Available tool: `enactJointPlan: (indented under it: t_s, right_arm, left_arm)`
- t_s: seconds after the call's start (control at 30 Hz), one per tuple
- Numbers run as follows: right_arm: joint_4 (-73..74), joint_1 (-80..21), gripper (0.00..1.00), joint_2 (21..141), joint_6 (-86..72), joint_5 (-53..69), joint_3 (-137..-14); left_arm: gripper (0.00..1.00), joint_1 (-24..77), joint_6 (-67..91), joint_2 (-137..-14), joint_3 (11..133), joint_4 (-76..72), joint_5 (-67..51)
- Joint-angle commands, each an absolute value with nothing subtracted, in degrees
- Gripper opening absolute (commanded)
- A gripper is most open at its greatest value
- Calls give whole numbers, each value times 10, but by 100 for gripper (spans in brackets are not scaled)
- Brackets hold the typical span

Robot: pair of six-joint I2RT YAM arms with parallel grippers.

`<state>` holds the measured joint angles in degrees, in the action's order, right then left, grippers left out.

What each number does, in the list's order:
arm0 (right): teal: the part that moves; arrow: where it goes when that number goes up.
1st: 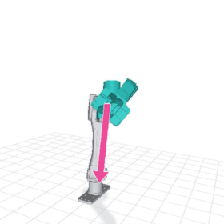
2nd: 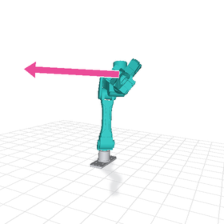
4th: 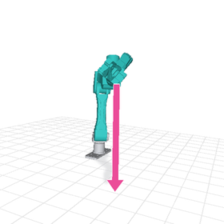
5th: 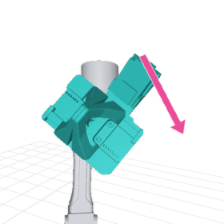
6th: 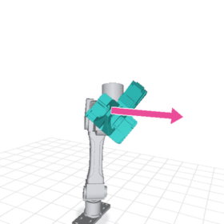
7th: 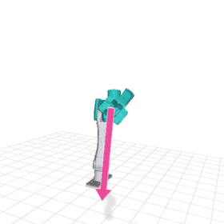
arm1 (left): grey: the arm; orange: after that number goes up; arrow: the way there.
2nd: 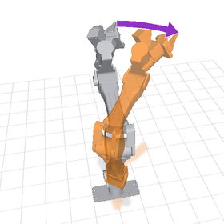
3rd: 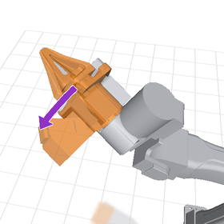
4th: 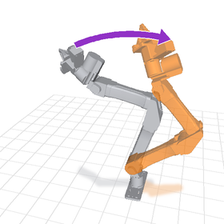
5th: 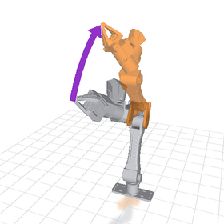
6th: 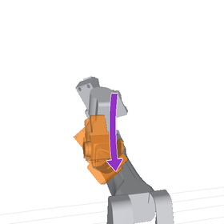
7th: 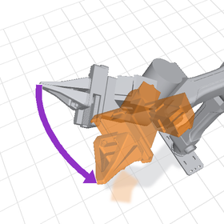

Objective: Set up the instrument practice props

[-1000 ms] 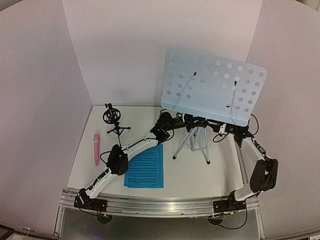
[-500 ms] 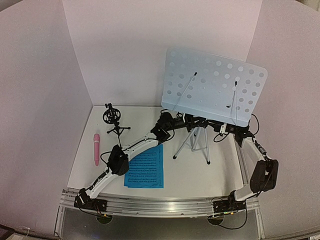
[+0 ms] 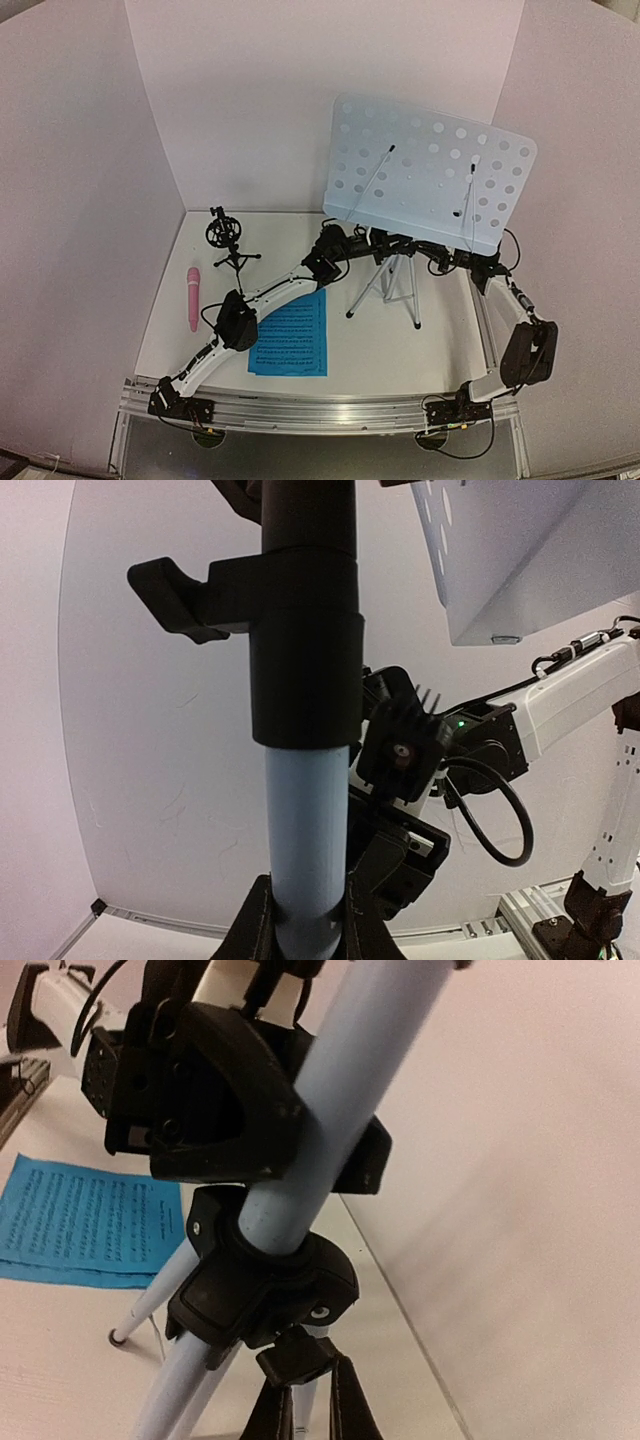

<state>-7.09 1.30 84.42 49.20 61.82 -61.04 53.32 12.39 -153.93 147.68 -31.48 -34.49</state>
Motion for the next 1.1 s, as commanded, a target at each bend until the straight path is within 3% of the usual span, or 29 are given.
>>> enactJointPlan:
  t_s: [0.0,0.27,0.8,1.07]
  right_arm:
    - [-50,3,0,815,308,724,-591]
    - [-50,4,0,784,170,788,-570]
    - [-49,5,1,746,113,713,-556]
    - [-47,8,16,657,77,611,-494]
  left_arm:
    - [0,552,96,-1544,1466,-284,-347]
    - [0,552,84,-1533,1447,-290,-351]
    - [0,552,75,-1537,1449,-285,-345]
    - [0,552,73,-1537,1441,-270,-333]
